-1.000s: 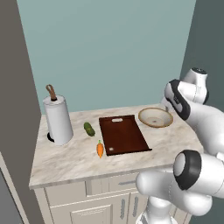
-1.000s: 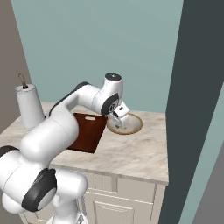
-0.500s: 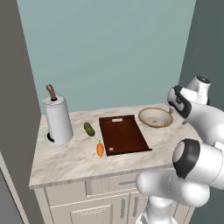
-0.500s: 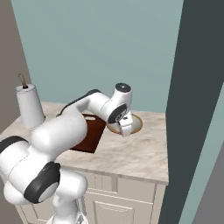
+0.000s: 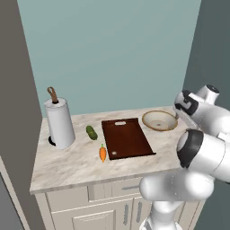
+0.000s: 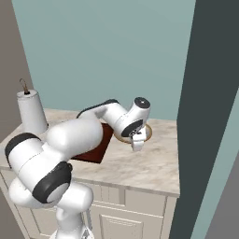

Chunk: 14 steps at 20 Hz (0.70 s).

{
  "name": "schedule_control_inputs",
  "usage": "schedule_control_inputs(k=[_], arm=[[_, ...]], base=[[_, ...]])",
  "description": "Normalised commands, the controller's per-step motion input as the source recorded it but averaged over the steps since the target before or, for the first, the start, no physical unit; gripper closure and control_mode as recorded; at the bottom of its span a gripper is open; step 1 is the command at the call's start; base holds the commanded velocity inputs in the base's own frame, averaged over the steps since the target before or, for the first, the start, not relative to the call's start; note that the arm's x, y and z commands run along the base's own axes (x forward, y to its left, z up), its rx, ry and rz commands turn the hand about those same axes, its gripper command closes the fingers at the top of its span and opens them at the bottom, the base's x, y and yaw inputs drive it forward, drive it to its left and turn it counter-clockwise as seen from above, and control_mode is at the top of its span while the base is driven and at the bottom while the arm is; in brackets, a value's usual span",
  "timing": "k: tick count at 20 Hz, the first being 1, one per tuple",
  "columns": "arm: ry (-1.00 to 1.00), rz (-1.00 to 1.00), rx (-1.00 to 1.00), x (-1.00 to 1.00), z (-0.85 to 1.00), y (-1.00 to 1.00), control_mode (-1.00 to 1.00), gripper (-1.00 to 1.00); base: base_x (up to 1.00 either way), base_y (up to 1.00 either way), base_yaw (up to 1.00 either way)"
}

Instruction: Place the two vegetables and bowl onto the tray for setting up a vegetable dip station.

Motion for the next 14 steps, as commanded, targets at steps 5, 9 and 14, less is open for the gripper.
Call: schedule_control_inputs(k=[5,9,14], arm=[[0.0,0.0,0.02,0.23,-0.26,-0.06,-1.0,-1.0],[0.0,0.0,0.0,0.27,-0.25,-0.06,-1.0,-1.0],[0.0,0.0,0.0,0.26,-0.24,-0.08,-1.0,-1.0]], base=[[0.0,0.0,0.0],[0.0,0.0,0.0],[0.0,0.0,0.0]])
